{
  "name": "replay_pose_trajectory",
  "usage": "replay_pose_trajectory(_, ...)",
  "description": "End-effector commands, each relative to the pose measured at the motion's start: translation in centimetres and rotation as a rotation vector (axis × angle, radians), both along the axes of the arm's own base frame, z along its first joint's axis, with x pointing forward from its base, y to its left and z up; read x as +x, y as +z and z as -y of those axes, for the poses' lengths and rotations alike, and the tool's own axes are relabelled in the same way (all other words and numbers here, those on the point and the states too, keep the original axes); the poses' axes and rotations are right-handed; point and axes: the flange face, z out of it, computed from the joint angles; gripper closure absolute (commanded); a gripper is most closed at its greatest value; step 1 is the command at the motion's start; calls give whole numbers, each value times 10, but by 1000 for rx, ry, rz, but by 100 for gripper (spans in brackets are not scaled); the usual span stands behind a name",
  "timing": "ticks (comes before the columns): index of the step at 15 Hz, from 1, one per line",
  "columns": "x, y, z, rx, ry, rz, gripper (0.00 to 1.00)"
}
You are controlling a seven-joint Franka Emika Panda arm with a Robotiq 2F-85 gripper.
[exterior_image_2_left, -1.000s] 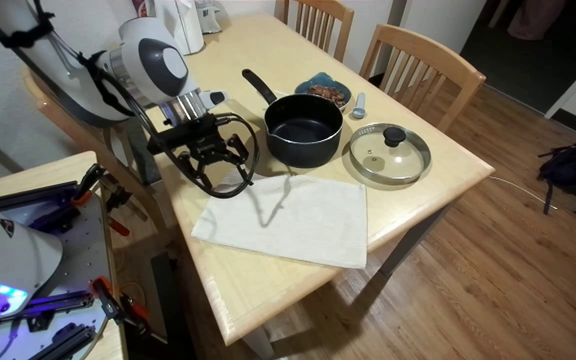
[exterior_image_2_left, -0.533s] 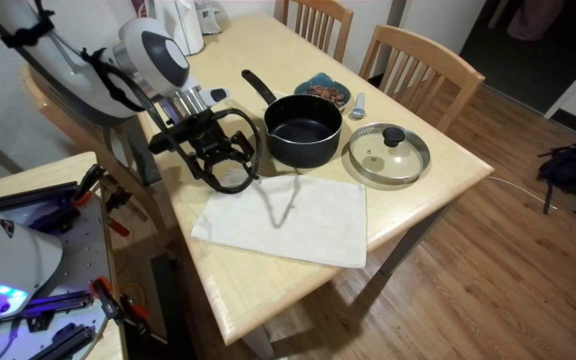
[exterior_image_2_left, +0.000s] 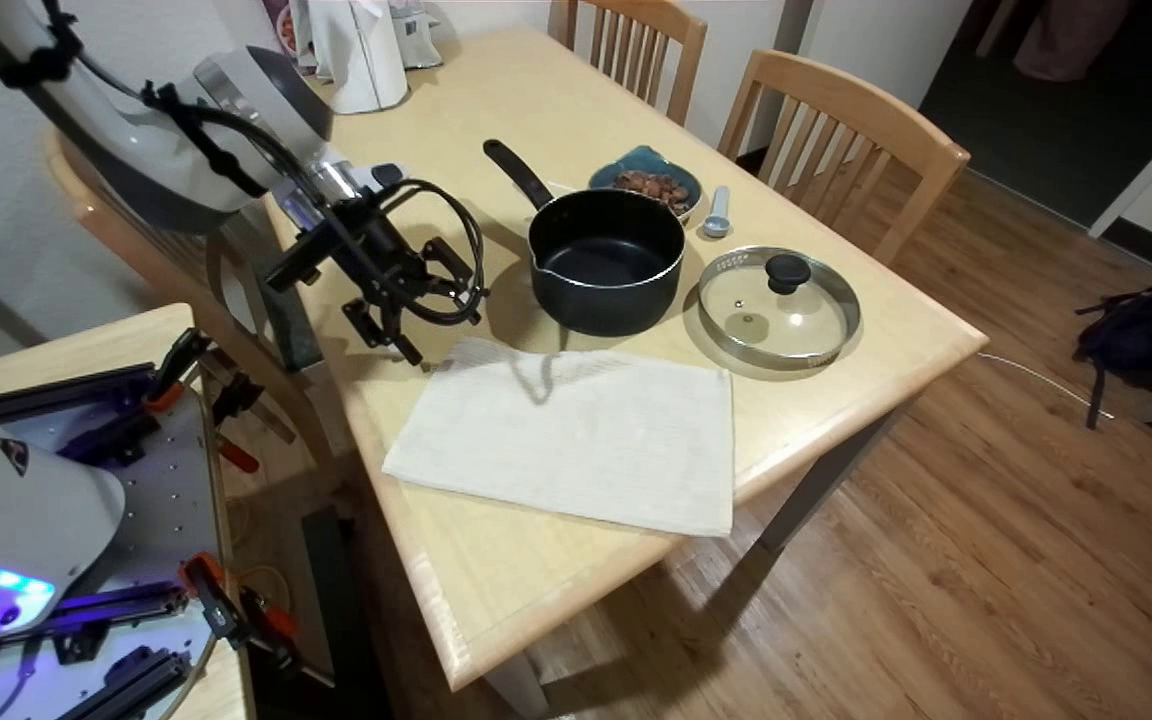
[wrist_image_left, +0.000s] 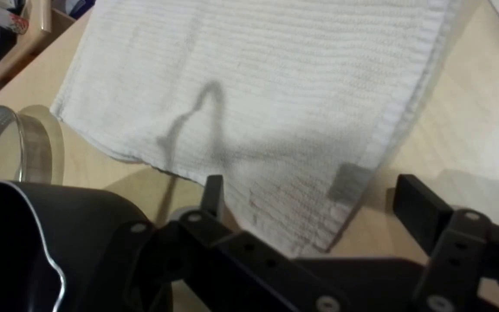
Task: Fold the towel
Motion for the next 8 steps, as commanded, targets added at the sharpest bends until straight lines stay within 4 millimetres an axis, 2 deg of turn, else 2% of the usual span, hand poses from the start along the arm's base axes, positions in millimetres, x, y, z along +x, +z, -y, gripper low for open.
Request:
replay_pose_trajectory(1, -3, 0, -6, 4, 13, -4, 0)
replay_pose_trajectory(2, -5, 0, -8, 7, 19, -7, 0)
replay_pose_trajectory(8, -7, -10, 19, 39, -81, -37, 0)
